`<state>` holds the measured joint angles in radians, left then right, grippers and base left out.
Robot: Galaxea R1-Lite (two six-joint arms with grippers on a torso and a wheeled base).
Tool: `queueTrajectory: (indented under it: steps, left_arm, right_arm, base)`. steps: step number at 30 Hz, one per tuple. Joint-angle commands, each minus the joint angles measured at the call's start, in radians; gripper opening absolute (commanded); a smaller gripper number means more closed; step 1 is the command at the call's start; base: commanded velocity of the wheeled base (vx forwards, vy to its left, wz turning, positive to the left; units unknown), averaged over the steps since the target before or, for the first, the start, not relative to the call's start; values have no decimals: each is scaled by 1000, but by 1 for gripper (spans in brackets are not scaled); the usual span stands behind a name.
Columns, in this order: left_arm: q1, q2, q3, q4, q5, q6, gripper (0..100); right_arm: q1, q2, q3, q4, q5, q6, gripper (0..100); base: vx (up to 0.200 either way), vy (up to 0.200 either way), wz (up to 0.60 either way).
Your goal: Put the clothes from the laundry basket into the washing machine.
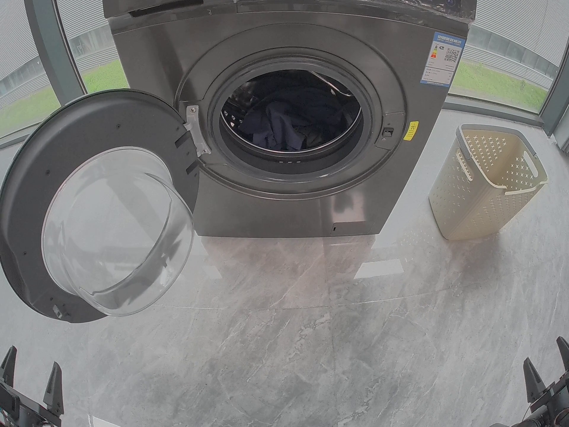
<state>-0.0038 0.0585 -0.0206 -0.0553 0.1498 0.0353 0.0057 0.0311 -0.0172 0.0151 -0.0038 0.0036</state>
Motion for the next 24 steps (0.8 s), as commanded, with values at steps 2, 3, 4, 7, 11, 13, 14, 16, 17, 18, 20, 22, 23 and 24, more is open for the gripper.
queueTrajectory:
  steps: [2, 3, 4, 7, 11, 13, 14, 16, 17, 18, 20, 22, 23, 24]
  left_arm:
    - [5, -57, 11, 20, -29, -15, 100]
    - [5, -57, 11, 20, -35, -25, 100]
    - [5, -57, 11, 20, -35, -25, 100]
    - [7, -57, 13, 19, -82, -127, 100]
    - [5, -57, 11, 23, -32, -138, 100]
    - [5, -57, 11, 28, -22, -133, 100]
    - [5, -57, 15, 22, -22, -133, 100]
    - [7, -57, 19, 15, -24, -126, 100]
    - [7, -57, 19, 15, -29, -124, 100]
    - [7, -57, 19, 15, -38, -120, 100]
    - [7, -57, 21, 17, -56, -104, 100]
    - [7, -57, 21, 25, -78, -84, 100]
    - [7, -57, 21, 25, -78, -84, 100]
    - [5, -57, 21, 32, -91, -83, 100]
  right_arm:
    - [-13, -31, 16, -12, 11, -2, 100]
    - [-13, -31, 16, -12, 11, -1, 100]
    - [-13, -31, 16, -12, 11, -1, 100]
    - [-10, -31, 16, -12, 8, 1, 100]
    - [-10, -31, 16, -12, 4, 3, 100]
    - [-10, -31, 16, -12, 4, 1, 100]
    - [-10, -31, 16, -12, 4, 1, 100]
    - [-10, -31, 16, -12, 4, 1, 100]
    - [-10, -31, 16, -12, 4, 3, 100]
    - [-10, -31, 16, -12, 4, 3, 100]
    - [-10, -31, 16, -12, 4, 1, 100]
    - [-10, -31, 16, -12, 4, 3, 100]
    - [-10, -31, 16, -12, 4, 3, 100]
    - [-10, -31, 16, -12, 4, 3, 100]
  base:
    - [0, 200, 0]
    - [0, 200, 0]
    - [0, 200, 0]
    - [-200, 200, 0]
    - [-200, 200, 0]
    - [-200, 200, 0]
    - [-200, 200, 0]
    - [-200, 200, 0]
    - [-200, 200, 0]
    - [-200, 200, 0]
    - [0, 0, 0]
    - [0, 0, 0]
    - [0, 0, 0]
    - [0, 0, 0]
